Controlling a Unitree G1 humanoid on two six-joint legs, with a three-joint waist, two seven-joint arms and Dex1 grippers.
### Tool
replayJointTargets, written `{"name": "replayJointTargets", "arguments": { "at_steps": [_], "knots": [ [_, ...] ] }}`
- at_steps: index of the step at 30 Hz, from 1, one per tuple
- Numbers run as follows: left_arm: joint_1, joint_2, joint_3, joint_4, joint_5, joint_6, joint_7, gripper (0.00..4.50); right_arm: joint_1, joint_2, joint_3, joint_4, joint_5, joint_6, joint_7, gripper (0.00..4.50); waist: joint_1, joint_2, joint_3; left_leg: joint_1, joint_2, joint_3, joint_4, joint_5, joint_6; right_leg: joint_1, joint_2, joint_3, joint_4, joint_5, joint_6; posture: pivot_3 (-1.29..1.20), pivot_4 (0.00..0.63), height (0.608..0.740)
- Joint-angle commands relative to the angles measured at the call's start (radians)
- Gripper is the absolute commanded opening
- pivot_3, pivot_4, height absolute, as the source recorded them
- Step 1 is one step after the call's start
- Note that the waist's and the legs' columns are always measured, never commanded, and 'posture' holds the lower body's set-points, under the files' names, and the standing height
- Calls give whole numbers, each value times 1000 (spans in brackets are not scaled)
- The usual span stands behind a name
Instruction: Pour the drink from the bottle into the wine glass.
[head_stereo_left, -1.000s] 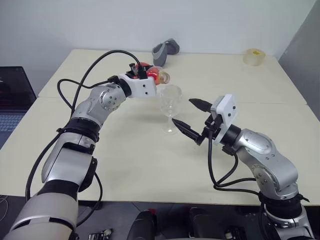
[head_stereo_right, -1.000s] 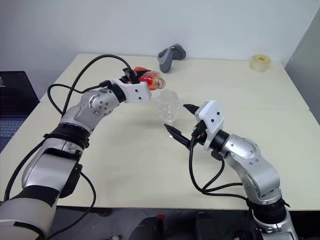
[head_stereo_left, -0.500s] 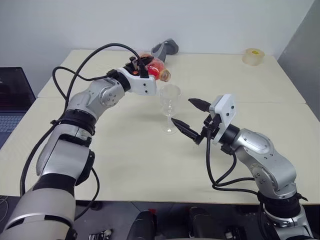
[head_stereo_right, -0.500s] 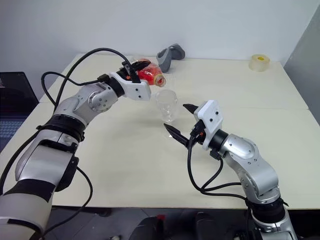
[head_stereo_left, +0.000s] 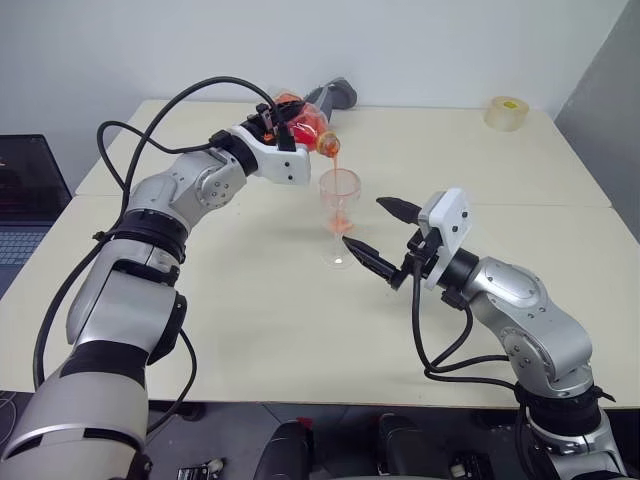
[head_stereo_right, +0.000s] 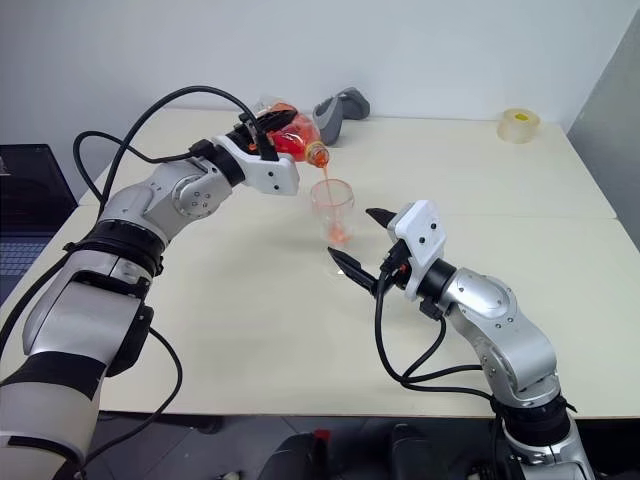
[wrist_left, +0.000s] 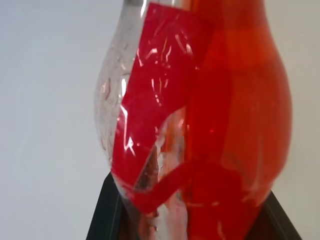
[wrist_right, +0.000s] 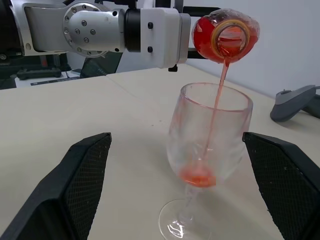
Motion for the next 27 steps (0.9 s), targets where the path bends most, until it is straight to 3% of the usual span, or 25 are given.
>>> {"name": "replayJointTargets", "arguments": {
  "at_steps": [1,27],
  "knots": [
    [-43,22,4,-23,1,-10,33,1158,-13,2,-5,-29,7,-10,1,4500,0,0,0,0,0,0,0,0,0,0,0,0,0,0,0,0,150,740],
    [-55,36,-8,-33,32,-19,64,1157,-5,21,0,-28,5,-20,1,4500,0,0,0,0,0,0,1,0,0,-1,0,0,2,0,0,0,150,740]
  ]
}}
